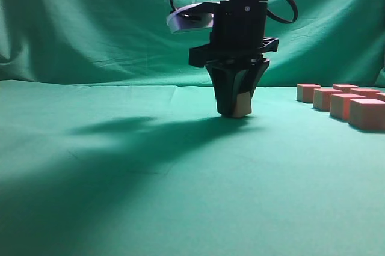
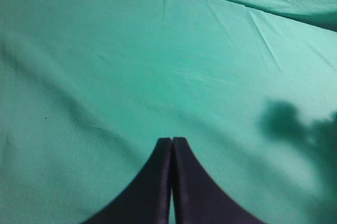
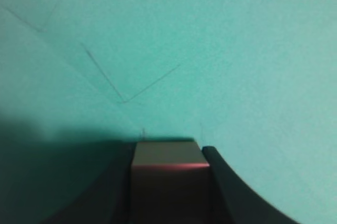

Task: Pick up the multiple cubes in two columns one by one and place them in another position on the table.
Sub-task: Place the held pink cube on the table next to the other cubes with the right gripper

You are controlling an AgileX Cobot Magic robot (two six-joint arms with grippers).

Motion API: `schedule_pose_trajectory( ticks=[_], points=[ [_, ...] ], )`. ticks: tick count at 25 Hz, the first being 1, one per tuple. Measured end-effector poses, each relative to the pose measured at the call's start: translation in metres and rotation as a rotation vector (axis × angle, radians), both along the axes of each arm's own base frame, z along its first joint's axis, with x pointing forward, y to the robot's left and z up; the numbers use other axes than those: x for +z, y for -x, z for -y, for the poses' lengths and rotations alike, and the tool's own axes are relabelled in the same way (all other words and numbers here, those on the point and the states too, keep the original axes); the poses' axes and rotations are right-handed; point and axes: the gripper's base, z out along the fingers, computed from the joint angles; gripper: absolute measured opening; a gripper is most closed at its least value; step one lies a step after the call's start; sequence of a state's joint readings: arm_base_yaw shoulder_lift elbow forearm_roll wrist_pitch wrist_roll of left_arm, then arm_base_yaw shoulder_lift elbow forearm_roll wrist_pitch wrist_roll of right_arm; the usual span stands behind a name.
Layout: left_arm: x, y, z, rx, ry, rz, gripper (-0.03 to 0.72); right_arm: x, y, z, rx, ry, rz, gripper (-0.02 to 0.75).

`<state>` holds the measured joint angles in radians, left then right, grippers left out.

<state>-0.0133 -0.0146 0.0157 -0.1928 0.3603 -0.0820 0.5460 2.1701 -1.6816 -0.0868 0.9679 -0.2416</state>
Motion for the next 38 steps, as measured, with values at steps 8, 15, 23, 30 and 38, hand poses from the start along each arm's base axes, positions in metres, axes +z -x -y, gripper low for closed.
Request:
schedule_pose_trajectory(
  ticks=[8, 15, 23, 30, 38],
  points=[
    [0.000, 0.000, 0.000, 0.000, 0.000, 0.000, 0.000, -0.001, 0.000, 0.000, -0.018, 0.001, -0.002, 0.266],
    [0.000, 0.000, 0.000, 0.000, 0.000, 0.000, 0.000, -0.001, -0.002, -0.001, -0.017, 0.004, -0.001, 0.603],
    [0.000, 0.000, 0.000, 0.000, 0.000, 0.000, 0.000, 0.045, -0.010, -0.008, -0.032, 0.016, -0.013, 0.645],
    [0.000, 0.000, 0.000, 0.000, 0.000, 0.000, 0.000, 0.113, -0.007, -0.005, -0.105, -0.080, 0.109, 0.645],
    [0.000, 0.000, 0.000, 0.000, 0.000, 0.000, 0.000, 0.216, 0.043, 0.063, -0.286, -0.183, 0.292, 0.597]
  ],
)
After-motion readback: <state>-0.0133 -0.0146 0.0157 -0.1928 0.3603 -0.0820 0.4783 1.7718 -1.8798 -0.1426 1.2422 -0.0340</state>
